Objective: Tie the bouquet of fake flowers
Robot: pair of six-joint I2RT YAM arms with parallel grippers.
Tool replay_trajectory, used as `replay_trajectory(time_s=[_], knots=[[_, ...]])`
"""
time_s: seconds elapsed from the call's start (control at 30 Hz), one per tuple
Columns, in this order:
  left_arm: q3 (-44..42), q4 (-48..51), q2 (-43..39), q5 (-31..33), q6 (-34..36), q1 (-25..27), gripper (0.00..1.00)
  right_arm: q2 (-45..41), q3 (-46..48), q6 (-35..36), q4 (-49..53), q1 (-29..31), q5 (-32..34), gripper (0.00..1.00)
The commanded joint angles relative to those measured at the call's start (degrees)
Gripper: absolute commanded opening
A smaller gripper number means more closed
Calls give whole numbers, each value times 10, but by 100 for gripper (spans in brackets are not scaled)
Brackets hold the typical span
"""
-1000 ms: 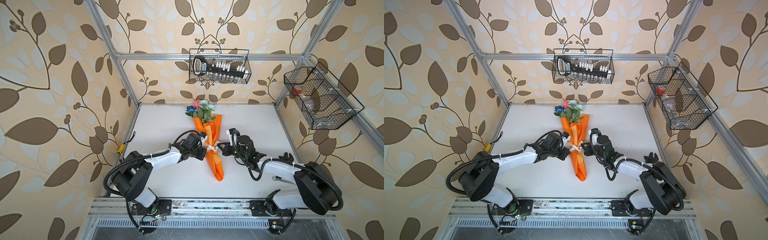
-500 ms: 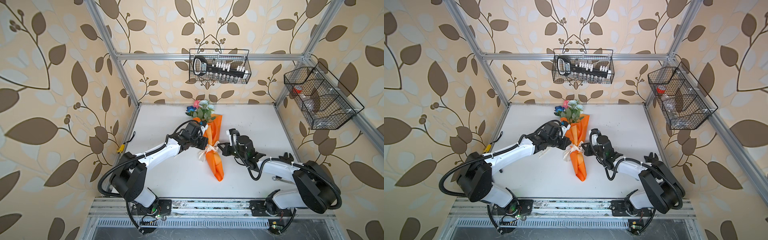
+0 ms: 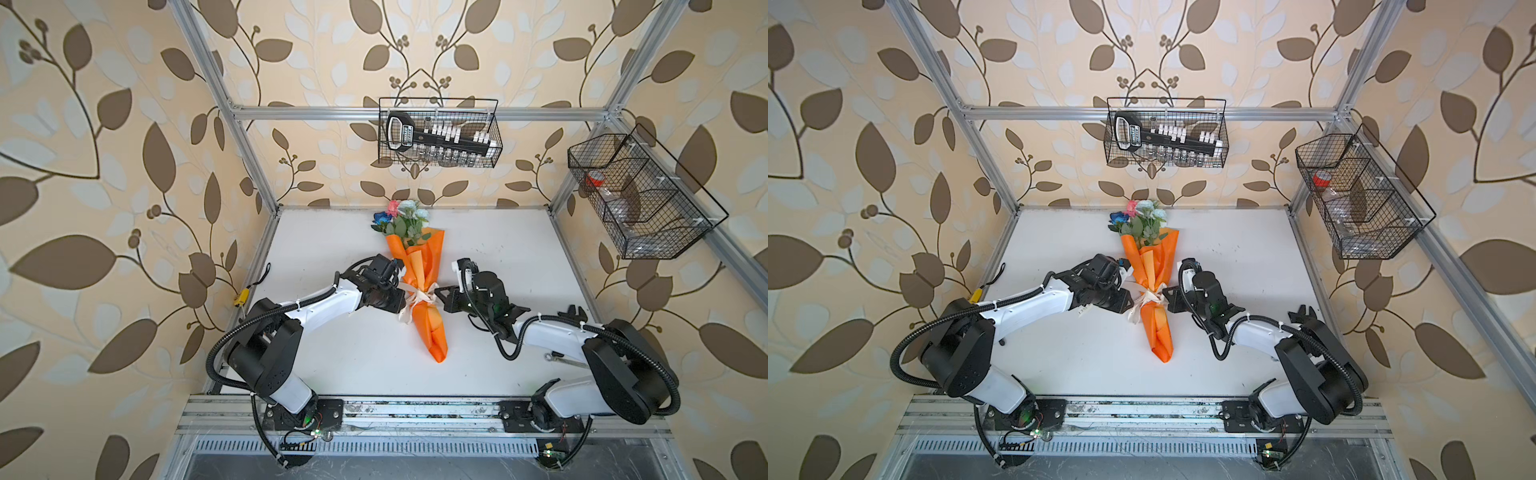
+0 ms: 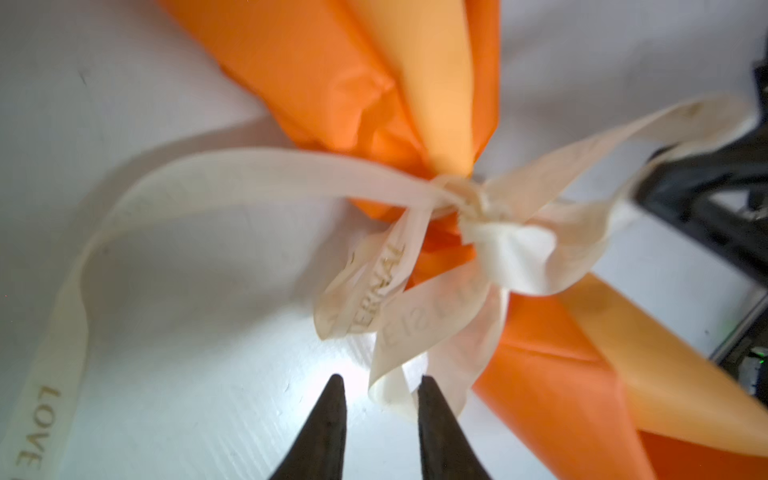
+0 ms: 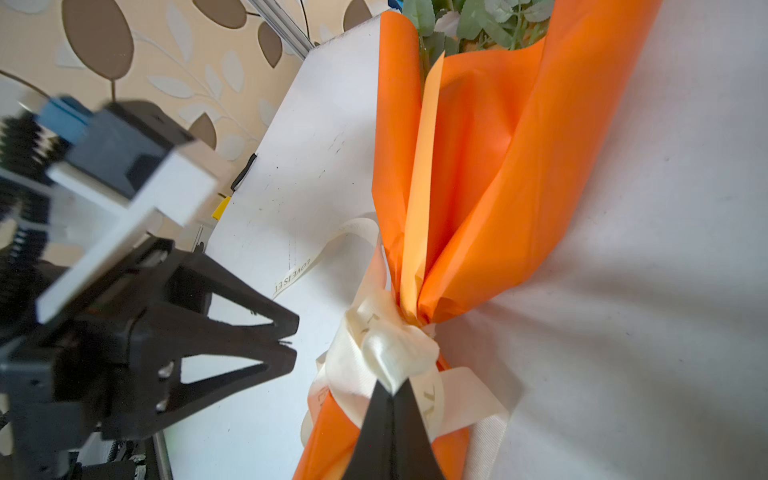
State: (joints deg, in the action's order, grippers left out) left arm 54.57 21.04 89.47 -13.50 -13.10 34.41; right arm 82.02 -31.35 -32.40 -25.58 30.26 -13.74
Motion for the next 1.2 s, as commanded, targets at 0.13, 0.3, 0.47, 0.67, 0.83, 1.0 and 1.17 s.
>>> replay_trajectory(time_s=[0.13, 0.3, 0.47, 0.67, 0.83, 1.0, 1.17], knots=[[6, -42, 14, -17, 4, -3, 31, 11, -10, -10, -10, 2, -5, 0], [9, -50, 29, -39, 8, -1, 32, 14, -11, -9, -10, 2, -6, 0], [15, -54, 37, -42, 7, -1, 33, 14, -13, -9, -12, 2, -7, 0], [15, -61, 40, -63, 5, 0, 34, 16, -13, -11, -13, 2, -9, 0], [6, -56, 29, -56, 9, 1, 35, 17, -13, -11, -17, 2, -11, 0], [20, -65, 51, -60, 4, 3, 36, 19, -13, -14, -21, 2, -14, 0], [40, -72, 73, -61, 3, 5, 28, 17, -12, -15, -20, 2, -13, 0]])
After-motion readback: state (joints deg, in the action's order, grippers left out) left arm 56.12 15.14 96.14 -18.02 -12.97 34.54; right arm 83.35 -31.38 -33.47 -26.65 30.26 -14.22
